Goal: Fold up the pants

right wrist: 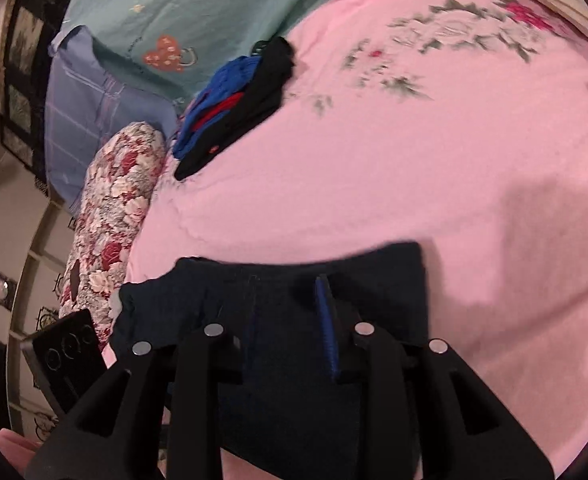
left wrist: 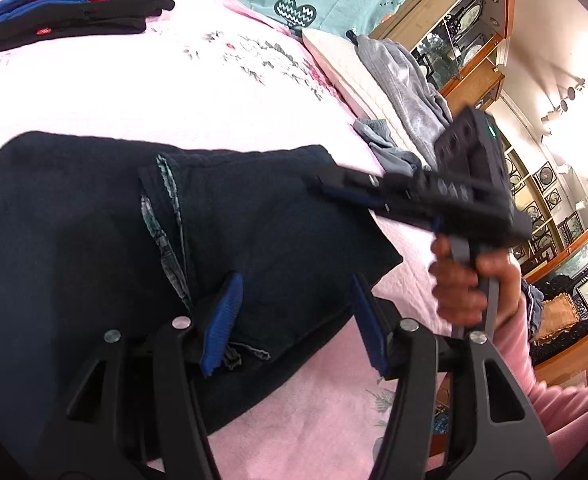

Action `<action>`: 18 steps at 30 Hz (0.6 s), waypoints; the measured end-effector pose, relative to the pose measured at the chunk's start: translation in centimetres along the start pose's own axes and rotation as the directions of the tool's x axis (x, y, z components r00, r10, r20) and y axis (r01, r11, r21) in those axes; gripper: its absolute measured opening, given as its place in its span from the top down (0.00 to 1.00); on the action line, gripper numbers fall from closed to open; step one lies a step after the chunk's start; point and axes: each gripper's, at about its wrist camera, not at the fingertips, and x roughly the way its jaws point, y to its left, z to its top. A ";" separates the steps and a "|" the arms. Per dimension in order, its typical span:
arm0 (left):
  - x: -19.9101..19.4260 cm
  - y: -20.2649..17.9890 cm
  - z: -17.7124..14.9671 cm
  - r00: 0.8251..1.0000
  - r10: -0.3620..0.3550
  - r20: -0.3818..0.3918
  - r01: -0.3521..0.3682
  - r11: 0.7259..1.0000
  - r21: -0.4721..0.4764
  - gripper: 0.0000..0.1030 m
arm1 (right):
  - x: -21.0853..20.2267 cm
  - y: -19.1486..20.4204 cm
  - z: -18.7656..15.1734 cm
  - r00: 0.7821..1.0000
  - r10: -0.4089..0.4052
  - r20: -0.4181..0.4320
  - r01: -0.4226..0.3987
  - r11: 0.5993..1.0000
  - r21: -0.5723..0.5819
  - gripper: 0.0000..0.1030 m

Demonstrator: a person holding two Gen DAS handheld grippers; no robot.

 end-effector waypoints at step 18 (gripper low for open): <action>-27.3 16.2 -6.2 0.727 0.674 0.135 -0.526 0.672 -0.521 0.12 | 5.2 18.7 -9.2 0.987 0.142 -0.076 -0.161 0.851 -0.499 0.55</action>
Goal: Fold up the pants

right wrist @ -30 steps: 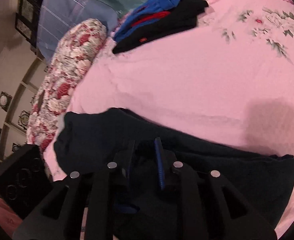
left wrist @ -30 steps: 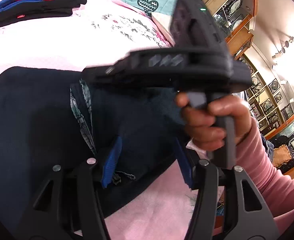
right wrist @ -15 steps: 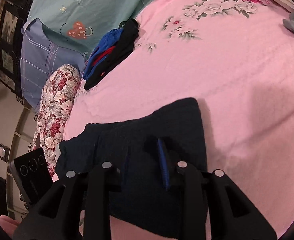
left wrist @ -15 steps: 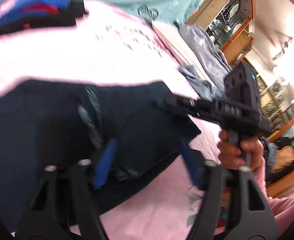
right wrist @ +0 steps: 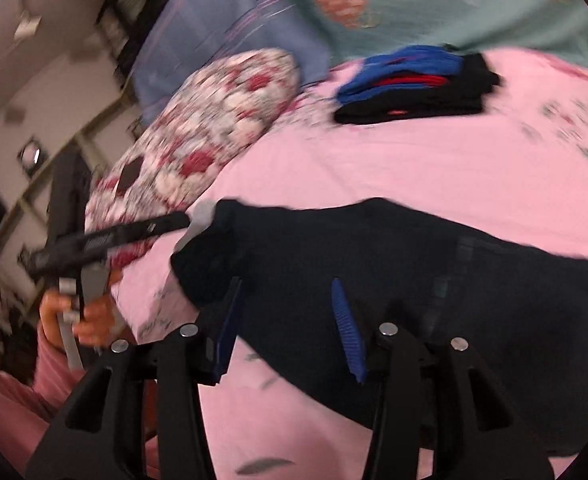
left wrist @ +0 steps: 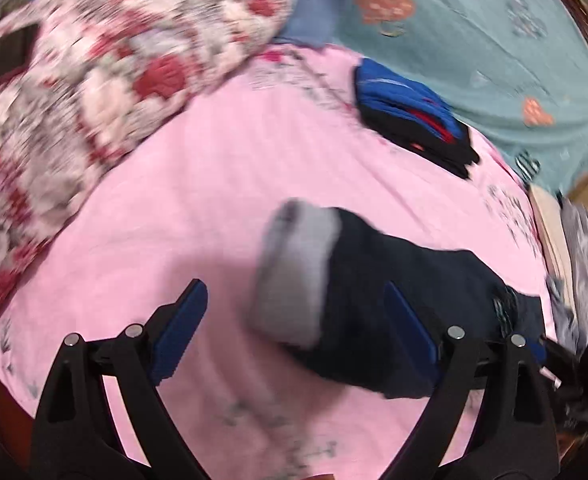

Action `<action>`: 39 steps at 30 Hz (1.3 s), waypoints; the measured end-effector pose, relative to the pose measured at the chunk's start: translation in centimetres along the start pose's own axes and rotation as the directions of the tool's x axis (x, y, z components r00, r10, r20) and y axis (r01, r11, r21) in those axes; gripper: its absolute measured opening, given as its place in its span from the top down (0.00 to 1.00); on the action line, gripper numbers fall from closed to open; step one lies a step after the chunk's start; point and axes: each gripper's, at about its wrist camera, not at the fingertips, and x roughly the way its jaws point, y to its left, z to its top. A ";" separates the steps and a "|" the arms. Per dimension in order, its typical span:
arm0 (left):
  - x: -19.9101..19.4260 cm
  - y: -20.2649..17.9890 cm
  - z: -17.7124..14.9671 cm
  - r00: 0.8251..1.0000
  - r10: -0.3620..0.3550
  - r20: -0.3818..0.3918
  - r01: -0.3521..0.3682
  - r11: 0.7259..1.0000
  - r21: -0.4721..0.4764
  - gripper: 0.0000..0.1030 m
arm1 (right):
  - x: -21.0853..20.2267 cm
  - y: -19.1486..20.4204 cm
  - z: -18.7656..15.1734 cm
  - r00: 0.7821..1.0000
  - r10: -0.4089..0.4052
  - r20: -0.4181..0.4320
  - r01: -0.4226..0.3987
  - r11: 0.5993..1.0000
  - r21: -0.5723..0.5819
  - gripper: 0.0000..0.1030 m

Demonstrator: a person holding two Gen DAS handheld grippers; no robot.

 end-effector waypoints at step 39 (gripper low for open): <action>2.8 0.8 -0.2 0.802 -0.584 -0.127 0.547 0.803 -0.235 0.04 | 14.1 12.9 3.4 0.982 -0.174 -0.066 0.128 0.888 -0.442 0.85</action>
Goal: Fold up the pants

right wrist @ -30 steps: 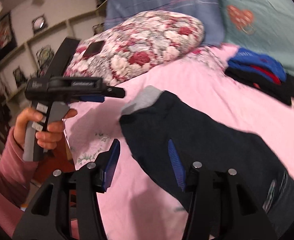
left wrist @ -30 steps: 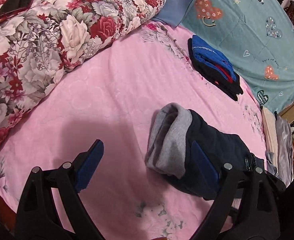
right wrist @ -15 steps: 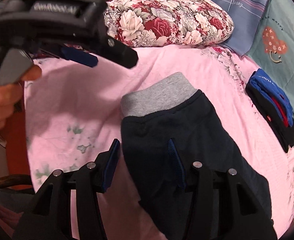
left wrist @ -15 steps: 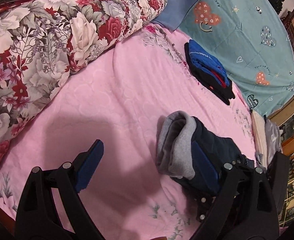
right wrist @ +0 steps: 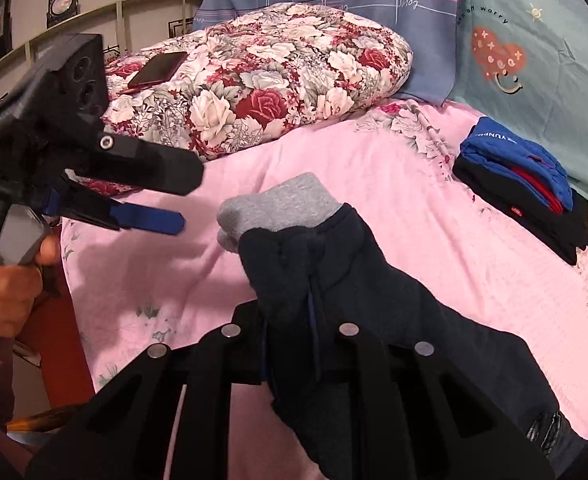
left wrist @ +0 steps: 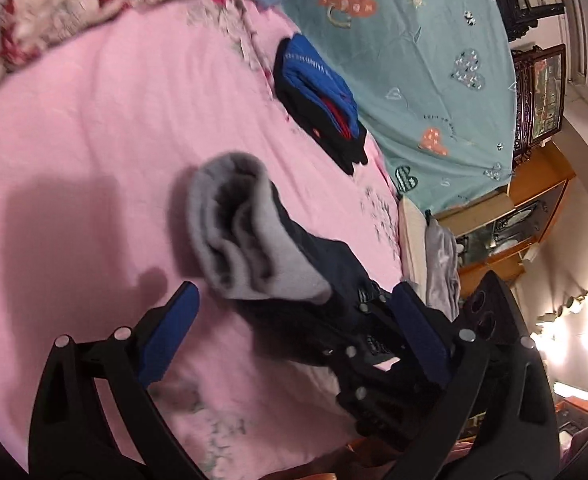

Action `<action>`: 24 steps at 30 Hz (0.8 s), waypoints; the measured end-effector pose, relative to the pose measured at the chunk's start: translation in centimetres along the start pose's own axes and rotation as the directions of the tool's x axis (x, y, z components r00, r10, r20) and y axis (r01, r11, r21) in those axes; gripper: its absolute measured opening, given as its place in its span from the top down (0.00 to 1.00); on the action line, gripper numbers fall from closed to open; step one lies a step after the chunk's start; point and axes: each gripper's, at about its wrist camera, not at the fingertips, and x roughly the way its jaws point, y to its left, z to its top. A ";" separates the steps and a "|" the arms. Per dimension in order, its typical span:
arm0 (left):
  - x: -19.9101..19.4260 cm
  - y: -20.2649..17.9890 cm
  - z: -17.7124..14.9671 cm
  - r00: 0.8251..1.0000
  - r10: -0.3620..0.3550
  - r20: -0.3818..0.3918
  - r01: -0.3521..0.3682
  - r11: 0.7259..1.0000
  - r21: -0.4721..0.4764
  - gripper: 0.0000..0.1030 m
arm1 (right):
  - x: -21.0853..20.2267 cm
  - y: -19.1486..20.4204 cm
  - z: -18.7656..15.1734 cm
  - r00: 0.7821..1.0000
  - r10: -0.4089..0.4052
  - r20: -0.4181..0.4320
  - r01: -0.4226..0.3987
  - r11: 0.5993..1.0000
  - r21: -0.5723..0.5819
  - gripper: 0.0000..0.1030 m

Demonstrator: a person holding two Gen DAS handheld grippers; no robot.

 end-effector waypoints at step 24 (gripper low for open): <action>4.7 -1.9 1.1 0.999 0.032 -0.012 -0.032 0.999 -0.010 0.63 | -11.1 -11.2 -8.7 0.974 -0.217 0.063 0.178 0.909 0.376 0.73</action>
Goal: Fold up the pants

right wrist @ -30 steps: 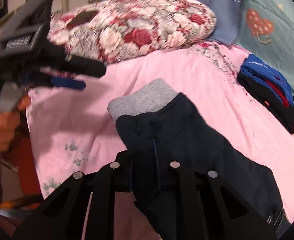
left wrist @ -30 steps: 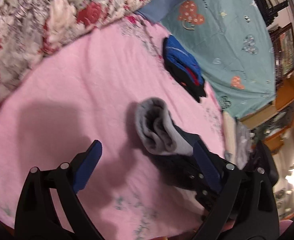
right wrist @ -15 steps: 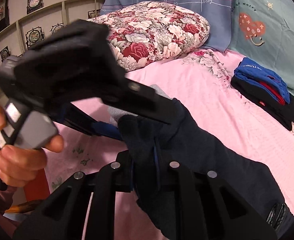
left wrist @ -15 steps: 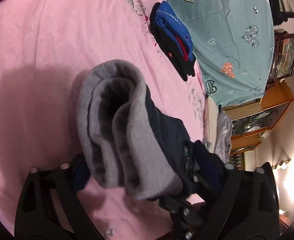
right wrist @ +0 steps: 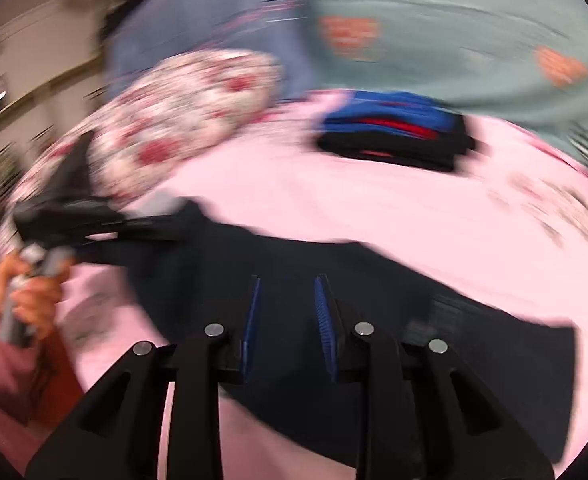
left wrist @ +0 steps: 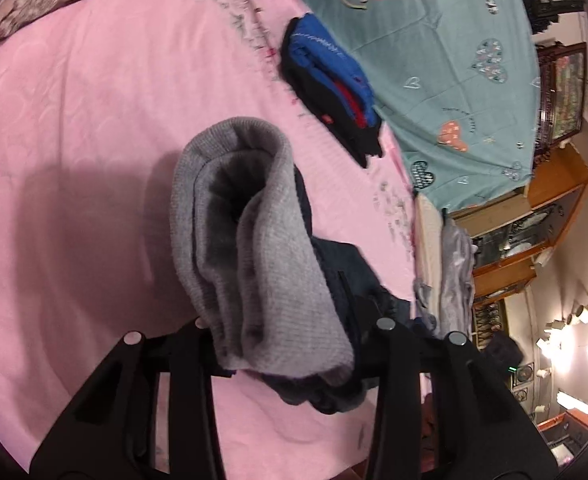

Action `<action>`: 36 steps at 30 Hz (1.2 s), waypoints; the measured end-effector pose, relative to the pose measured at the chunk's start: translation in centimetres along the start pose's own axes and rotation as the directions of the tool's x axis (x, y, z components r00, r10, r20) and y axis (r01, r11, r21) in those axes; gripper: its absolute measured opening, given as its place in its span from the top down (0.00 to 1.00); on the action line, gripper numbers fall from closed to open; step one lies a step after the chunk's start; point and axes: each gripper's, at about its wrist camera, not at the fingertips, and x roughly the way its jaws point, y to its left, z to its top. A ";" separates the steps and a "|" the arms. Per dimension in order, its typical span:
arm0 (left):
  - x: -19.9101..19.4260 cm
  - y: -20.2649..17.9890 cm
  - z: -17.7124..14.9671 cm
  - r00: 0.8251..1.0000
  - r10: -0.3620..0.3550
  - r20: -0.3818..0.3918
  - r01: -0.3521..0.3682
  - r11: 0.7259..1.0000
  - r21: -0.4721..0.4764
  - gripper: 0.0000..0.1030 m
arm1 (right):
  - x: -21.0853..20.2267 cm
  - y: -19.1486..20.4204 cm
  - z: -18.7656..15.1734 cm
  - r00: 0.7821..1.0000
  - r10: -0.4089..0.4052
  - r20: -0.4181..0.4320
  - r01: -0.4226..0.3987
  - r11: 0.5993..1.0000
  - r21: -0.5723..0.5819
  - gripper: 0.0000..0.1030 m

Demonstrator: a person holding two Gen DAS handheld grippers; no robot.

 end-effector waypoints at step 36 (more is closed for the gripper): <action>15.1 -19.5 -7.8 0.976 -0.191 -0.107 0.216 0.918 0.333 0.13 | -8.7 -15.1 -9.7 0.977 0.212 0.003 -0.189 0.864 0.466 0.51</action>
